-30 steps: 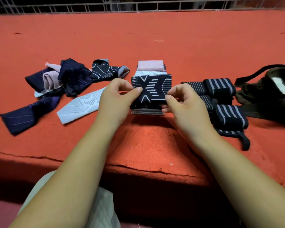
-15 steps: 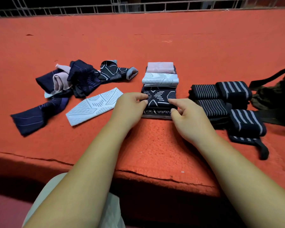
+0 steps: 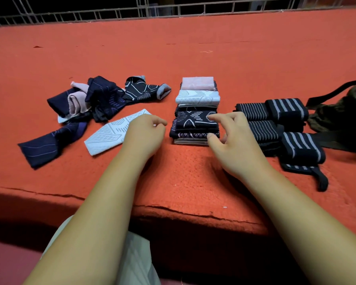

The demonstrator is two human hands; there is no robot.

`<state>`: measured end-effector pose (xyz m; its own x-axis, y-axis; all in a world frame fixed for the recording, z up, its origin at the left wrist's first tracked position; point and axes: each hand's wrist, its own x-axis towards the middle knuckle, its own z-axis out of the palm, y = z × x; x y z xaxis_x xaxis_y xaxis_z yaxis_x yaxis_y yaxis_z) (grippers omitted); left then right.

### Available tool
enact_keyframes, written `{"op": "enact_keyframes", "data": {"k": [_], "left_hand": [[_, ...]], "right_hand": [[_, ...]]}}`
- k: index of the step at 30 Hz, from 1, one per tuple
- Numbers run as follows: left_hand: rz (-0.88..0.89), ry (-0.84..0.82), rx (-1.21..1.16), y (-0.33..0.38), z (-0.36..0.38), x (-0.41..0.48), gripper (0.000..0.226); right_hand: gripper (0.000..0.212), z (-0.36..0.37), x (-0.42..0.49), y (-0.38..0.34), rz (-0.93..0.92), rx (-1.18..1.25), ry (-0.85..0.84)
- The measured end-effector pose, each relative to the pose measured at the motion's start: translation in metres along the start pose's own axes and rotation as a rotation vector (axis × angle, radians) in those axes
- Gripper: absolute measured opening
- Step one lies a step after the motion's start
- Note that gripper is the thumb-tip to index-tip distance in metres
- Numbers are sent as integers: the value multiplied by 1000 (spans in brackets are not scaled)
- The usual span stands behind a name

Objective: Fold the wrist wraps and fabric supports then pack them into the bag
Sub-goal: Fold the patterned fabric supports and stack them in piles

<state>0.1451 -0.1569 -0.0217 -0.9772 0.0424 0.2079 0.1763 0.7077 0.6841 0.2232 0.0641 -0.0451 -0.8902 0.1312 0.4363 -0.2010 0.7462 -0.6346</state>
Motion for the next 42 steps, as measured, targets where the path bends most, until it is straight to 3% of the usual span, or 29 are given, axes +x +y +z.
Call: {"op": "enact_keyframes", "data": {"k": [3,6,14,21,24,27,33,37,39,42], "left_hand": [[44,-86,353,-21,-8,5,32],[-26,-230,549,-36,-6,5,40],[-63,-203,586,-56,1,16,50],[-51,210,264,-39,-27,12,31],[-10,301,118,-26,-39,-1,23],[3,272,-32,-8,-50,-18,24],[-2,199,-409,28,-79,-49,31],[17,47,-715,39,-87,-56,29],[-30,-34,-920,38,-84,-53,29],[-86,-65,-1040,38,-71,-51,27]], "right_hand": [[31,-1,-4,-10,-40,32,1],[22,3,-8,-14,-71,58,-16],[22,5,-13,-10,-158,64,-90],[16,1,-15,-17,-210,117,-105],[16,1,-16,-24,-242,126,-98],[17,1,-19,-32,-191,172,-118],[11,3,-18,-42,102,408,-209],[35,4,-20,-47,184,458,-259],[32,3,-21,-50,164,507,-237],[20,1,-18,-49,215,686,-144]]}}
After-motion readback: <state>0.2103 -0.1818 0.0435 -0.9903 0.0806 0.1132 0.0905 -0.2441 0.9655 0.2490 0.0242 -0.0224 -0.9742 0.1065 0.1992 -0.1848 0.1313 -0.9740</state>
